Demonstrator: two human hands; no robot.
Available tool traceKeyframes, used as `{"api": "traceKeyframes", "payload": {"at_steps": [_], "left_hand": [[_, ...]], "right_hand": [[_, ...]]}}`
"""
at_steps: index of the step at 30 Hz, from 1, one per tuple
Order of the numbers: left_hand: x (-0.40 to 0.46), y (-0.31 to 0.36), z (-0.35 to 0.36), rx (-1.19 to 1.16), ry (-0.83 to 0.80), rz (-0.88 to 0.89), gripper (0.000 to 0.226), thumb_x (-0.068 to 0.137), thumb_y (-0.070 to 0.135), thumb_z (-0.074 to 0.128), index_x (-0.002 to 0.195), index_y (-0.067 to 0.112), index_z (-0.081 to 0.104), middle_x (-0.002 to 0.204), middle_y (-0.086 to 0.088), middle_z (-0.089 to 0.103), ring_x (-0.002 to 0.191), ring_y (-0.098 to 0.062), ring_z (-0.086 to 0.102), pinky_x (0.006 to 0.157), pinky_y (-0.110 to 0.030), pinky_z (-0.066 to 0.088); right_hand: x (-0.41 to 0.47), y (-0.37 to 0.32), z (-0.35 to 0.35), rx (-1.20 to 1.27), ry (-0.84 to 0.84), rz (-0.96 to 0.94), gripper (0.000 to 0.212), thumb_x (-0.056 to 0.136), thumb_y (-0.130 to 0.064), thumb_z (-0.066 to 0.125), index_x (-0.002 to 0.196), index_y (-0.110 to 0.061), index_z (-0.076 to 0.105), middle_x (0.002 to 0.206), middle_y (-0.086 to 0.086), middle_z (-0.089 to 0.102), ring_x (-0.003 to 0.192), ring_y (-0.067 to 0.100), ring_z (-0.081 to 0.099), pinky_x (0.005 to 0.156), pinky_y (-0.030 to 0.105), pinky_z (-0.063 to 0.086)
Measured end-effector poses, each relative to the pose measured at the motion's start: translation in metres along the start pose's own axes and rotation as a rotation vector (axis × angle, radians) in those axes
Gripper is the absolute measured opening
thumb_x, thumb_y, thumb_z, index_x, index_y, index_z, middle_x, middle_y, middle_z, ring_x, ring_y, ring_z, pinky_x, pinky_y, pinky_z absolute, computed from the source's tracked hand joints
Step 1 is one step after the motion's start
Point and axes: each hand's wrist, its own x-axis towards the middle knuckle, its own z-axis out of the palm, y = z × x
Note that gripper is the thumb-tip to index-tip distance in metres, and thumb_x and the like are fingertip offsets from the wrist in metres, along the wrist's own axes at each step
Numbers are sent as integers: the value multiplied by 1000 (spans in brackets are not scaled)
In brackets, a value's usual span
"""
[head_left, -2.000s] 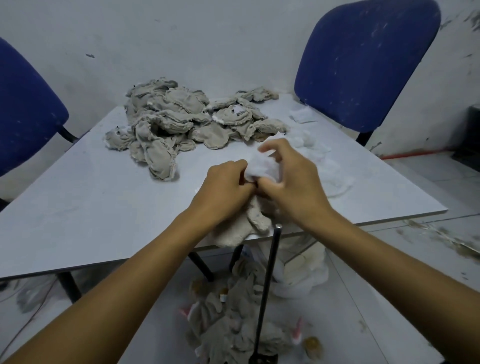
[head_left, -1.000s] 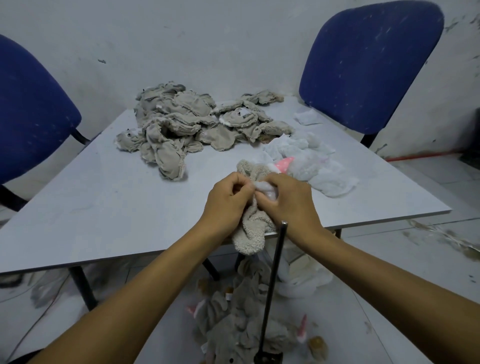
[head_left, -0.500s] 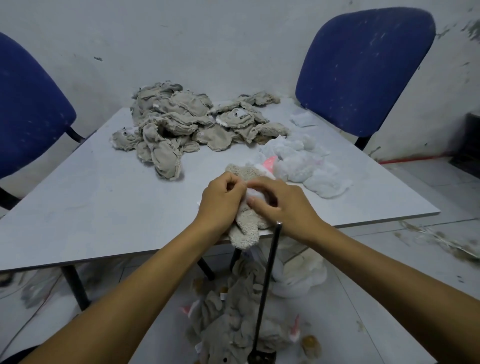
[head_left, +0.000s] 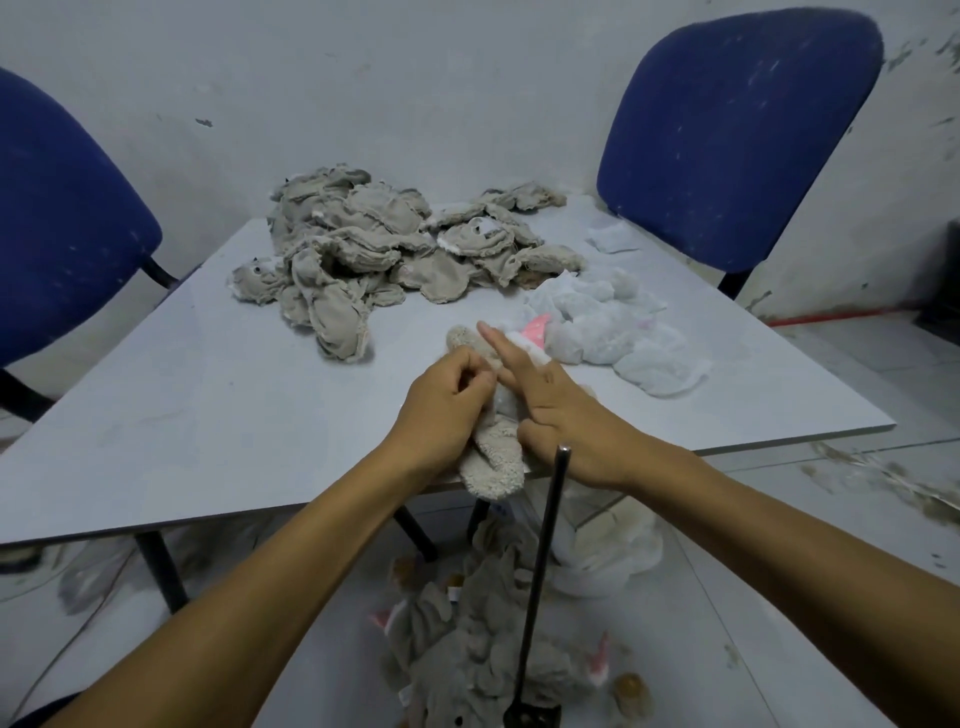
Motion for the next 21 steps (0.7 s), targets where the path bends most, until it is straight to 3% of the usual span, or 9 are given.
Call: {"api": "traceKeyframes", "payload": {"at_steps": [2, 5, 7, 9, 11, 14, 16, 19, 21], "left_hand": [[4, 6, 5, 1, 32, -32, 13, 90, 31, 57, 83, 20, 57, 96, -6, 55, 89, -21, 54, 78, -34, 46], [8, 12, 12, 153, -28, -123, 22, 84, 50, 55, 99, 35, 48, 112, 2, 39, 115, -24, 43, 97, -42, 45], [8, 13, 12, 230, -54, -121, 22, 84, 44, 51, 105, 38, 47, 112, 2, 40, 116, -26, 42, 99, -45, 43], [8, 14, 12, 182, -32, -132, 17, 87, 29, 49, 103, 35, 52, 112, 0, 43, 115, -28, 46, 100, -47, 44], [6, 20, 10, 64, -16, -163, 17, 82, 26, 56, 96, 34, 55, 112, -3, 47, 110, -30, 53, 96, -50, 48], [8, 21, 10, -26, -50, -175, 28, 73, 23, 63, 95, 37, 53, 116, -7, 54, 90, -27, 60, 75, -43, 52], [11, 15, 10, -37, -32, -145, 35, 77, 8, 60, 95, 36, 52, 106, -5, 57, 70, -22, 56, 58, -37, 46], [11, 10, 10, -45, 67, -101, 37, 76, 1, 62, 89, 35, 54, 89, -2, 55, 57, -17, 52, 50, -33, 44], [11, 8, 12, 46, 131, -9, 34, 74, 3, 63, 89, 33, 54, 87, -1, 56, 64, -15, 55, 53, -28, 45]], "right_hand": [[-4, 3, -1, 138, 179, 39, 72, 87, -18, 45, 145, -54, 20, 115, 5, 69, 89, 17, 65, 79, 38, 51], [-7, 14, 2, 166, 448, 120, 41, 92, -5, 56, 122, -30, 42, 99, -4, 73, 62, 10, 64, 62, 27, 51], [-3, 13, 4, 38, 322, 87, 46, 90, 0, 52, 126, -25, 42, 90, -6, 67, 61, 6, 60, 62, 28, 47], [3, 8, 5, -35, 121, 31, 67, 84, 5, 47, 141, -26, 34, 97, -9, 54, 71, -9, 53, 62, 14, 38], [4, 9, 6, 22, 88, 5, 76, 79, 9, 46, 142, -31, 30, 98, -15, 53, 77, -17, 52, 64, 6, 38], [-3, 12, 5, 267, 438, 160, 58, 80, 11, 46, 119, -33, 40, 94, -11, 65, 70, 4, 64, 61, 14, 48], [-4, 13, 1, 183, 577, 268, 42, 86, -2, 57, 113, -29, 40, 107, 2, 55, 76, 17, 61, 63, 27, 51], [-1, 16, -5, -102, 328, 269, 58, 88, -27, 69, 133, -30, 34, 87, 1, 54, 69, 16, 55, 64, 36, 49], [1, 12, -6, -69, 269, 272, 62, 89, -23, 66, 140, -36, 33, 66, 3, 58, 63, 19, 58, 64, 39, 51]]}}
